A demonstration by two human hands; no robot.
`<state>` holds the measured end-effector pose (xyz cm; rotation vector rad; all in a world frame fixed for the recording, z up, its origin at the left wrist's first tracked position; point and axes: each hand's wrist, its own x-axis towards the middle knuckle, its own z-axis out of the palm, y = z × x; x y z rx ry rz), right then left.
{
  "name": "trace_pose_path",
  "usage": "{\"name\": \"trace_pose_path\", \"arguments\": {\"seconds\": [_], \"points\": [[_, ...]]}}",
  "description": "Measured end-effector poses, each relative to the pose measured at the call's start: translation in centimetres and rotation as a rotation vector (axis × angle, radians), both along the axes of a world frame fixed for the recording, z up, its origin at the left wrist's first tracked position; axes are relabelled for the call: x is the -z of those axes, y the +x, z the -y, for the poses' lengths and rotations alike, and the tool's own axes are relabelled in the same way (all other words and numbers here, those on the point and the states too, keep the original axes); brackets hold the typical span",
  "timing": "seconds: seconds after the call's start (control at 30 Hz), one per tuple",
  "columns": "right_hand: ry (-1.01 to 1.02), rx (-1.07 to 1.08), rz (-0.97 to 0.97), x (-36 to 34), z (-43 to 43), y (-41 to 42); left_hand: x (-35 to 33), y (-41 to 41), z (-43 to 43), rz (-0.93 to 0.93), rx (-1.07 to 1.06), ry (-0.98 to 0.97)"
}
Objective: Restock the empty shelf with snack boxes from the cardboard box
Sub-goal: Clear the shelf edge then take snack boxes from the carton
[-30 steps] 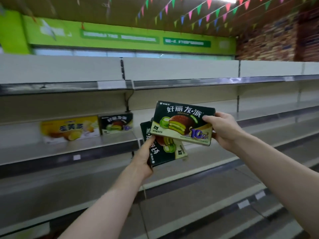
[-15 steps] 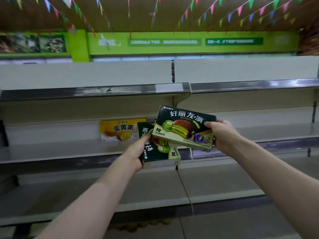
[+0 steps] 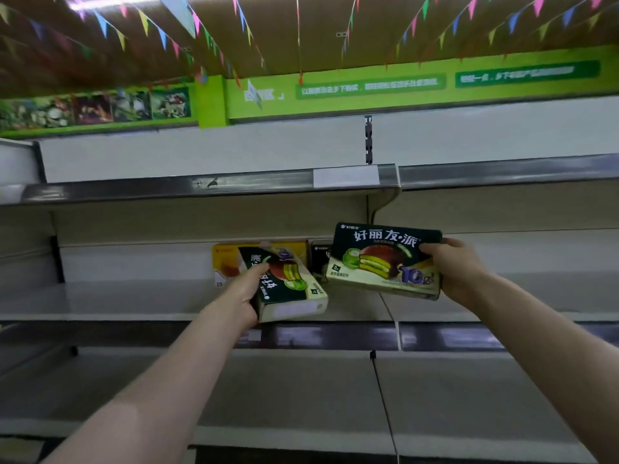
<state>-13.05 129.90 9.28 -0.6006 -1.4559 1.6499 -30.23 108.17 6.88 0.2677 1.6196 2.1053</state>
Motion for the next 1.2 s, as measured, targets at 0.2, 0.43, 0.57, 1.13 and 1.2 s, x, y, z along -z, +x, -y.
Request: {"name": "trace_pose_path", "arguments": {"seconds": [0.2,0.43,0.57,1.13,1.2], "points": [[0.028,-0.019,0.029,1.6,-3.3,-2.4,-0.2,-0.8,-2.8,0.062,-0.022,0.115],[0.049,-0.101,0.034,2.5,-5.1,-6.4,-0.1,-1.4,-5.9,0.109,0.062,0.230],[0.040,-0.133,0.060,2.6,-6.1,-7.8,0.2,-2.7,-6.9,0.137,0.079,0.267],[0.266,-0.248,0.416,2.6,-9.4,-9.8,1.5,-6.6,-8.3,0.064,0.139,0.264],[0.279,-0.226,0.388,2.6,-9.4,-10.1,1.5,-6.8,-8.4,0.052,0.147,0.271]]}}
